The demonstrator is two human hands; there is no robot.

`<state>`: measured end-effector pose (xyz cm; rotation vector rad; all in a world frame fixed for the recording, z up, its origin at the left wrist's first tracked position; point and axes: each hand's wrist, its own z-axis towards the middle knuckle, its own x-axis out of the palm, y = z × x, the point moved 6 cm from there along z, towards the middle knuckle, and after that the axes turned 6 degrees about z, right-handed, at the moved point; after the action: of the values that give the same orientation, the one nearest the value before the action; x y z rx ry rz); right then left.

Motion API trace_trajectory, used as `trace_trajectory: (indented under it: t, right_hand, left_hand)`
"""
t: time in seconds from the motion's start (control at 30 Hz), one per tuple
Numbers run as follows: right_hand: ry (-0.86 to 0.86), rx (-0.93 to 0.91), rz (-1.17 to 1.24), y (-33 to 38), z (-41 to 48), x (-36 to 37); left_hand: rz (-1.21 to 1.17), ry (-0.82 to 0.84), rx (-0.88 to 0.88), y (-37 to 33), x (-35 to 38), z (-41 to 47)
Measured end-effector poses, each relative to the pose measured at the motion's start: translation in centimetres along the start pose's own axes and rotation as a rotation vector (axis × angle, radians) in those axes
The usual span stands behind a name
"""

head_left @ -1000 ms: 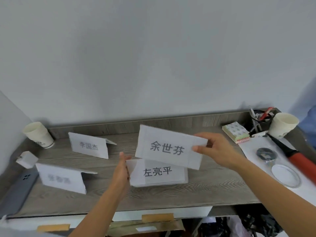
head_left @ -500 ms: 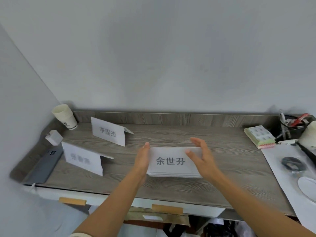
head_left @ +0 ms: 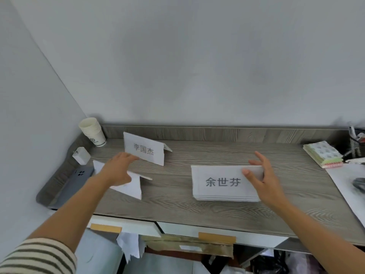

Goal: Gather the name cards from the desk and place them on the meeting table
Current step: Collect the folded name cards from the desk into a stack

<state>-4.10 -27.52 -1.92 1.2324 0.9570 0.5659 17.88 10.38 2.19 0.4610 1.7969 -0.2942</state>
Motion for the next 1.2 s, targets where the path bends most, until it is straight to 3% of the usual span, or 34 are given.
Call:
trace_trajectory:
  t: [0.07,0.13,0.37,0.57,0.83,1.0,1.2]
  right_hand:
    - [-0.020,0.008,0.003,0.0,-0.1,0.0]
    - [-0.028,0.033,0.016,-0.1,-0.2,0.0]
    - [0.098,0.122,0.005,-0.1,-1.1,0.2]
    - [0.168,0.190,-0.049,-0.8,-1.4,-0.2]
    - [0.178,0.244,0.037,-3.5,-1.0,-0.6]
    - [0.260,0.220,0.052,-3.5,-0.7,-1.0]
    - [0.402,0.199,0.050,-3.4,-0.8,-2.2]
  left_hand:
    - [0.192,0.120,-0.001,2.0,1.7,0.4]
    - [0.271,0.108,0.010,2.8,2.4,0.7]
    - [0.138,-0.052,0.095,0.9,-1.4,0.2]
    - [-0.023,-0.235,0.339,-9.3,-9.4,-2.7]
    - [0.174,-0.189,0.619,-24.7,-11.3,-2.5]
    - [0.297,-0.097,0.663,-30.2,-8.1,-1.0]
    - [0.301,-0.015,0.608,-32.0,-5.2,0.1]
